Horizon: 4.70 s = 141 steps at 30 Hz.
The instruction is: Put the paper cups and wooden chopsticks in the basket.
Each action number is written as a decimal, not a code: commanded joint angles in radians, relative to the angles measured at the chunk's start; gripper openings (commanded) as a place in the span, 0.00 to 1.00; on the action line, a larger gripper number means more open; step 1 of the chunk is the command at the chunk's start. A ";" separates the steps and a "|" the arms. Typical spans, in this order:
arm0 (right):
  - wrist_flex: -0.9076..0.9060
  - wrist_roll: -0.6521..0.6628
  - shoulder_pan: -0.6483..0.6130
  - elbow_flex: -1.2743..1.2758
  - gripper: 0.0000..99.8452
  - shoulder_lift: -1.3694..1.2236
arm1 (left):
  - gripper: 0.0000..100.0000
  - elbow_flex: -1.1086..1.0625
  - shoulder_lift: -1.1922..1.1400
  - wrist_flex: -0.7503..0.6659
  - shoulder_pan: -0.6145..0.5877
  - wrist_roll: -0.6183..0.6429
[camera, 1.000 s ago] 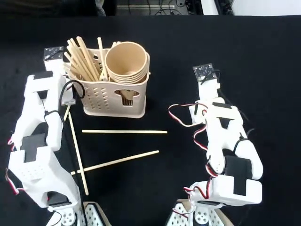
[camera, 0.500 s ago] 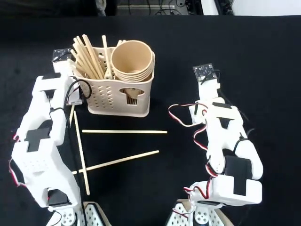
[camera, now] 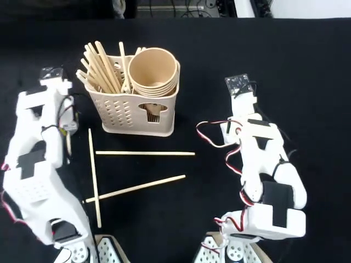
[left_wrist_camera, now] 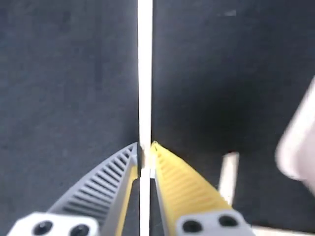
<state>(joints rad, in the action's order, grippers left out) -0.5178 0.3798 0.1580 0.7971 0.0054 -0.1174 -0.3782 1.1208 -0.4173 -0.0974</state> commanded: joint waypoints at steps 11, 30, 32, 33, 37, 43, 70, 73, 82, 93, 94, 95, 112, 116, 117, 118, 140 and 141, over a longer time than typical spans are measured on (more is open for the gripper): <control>-0.002 0.008 -0.015 -0.005 0.01 0.045 | 0.03 -0.475 0.973 -0.092 -0.222 -0.003; -0.002 0.008 -0.015 -0.005 0.01 0.045 | 0.03 -0.894 1.758 -0.971 0.366 0.258; -0.002 0.008 -0.015 -0.007 0.01 0.045 | 0.03 -0.892 1.666 -1.017 0.371 0.261; -0.002 0.008 -0.015 -0.007 0.01 0.045 | 0.03 -0.892 1.616 -1.049 0.372 0.261; -0.002 0.008 -0.015 -0.007 0.01 0.045 | 0.03 -0.866 1.425 -1.181 0.366 0.316; -0.002 0.008 -0.015 -0.007 0.01 0.045 | 0.03 -0.831 1.181 -1.181 0.367 0.362; -0.002 0.008 -0.015 -0.007 0.01 0.045 | 0.21 -0.829 1.226 -0.161 0.065 0.094; -0.002 0.008 -0.015 -0.007 0.01 0.045 | 0.21 -0.858 1.063 -0.213 0.079 0.072; -0.002 0.008 -0.015 -0.007 0.01 0.045 | 0.21 -0.808 0.651 -0.342 0.081 0.063; -0.002 0.008 -0.015 -0.007 0.01 0.045 | 0.11 -0.820 0.654 -0.305 0.124 0.054; -0.002 0.008 -0.015 -0.007 0.01 0.045 | 0.05 -0.828 0.654 -0.313 0.124 0.054; -0.002 0.008 -0.015 -0.007 0.01 0.045 | 0.02 -0.828 0.654 -0.313 0.124 0.052; -0.002 0.008 -0.015 -0.007 0.01 0.045 | 0.03 -0.576 1.293 -0.052 -0.111 0.021; -0.002 0.008 -0.015 -0.005 0.01 0.045 | 0.03 -0.464 1.568 -0.199 -0.056 0.161; -0.002 0.008 -0.015 -0.005 0.01 0.045 | 0.03 -0.447 1.611 -0.275 -0.031 0.198; -0.002 0.008 -0.015 -0.005 0.01 0.045 | 0.03 -0.440 1.642 -0.358 0.001 0.229; -0.002 0.008 -0.015 -0.007 0.01 0.045 | 0.03 -0.541 1.192 -0.864 0.348 0.422; -0.002 0.008 -0.015 -0.007 0.01 0.045 | 0.03 -0.561 1.194 -0.864 0.349 0.422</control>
<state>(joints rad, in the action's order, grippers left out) -0.5178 0.3798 0.1580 0.7971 0.0054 -0.6360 0.8201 0.2800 -0.0844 0.3122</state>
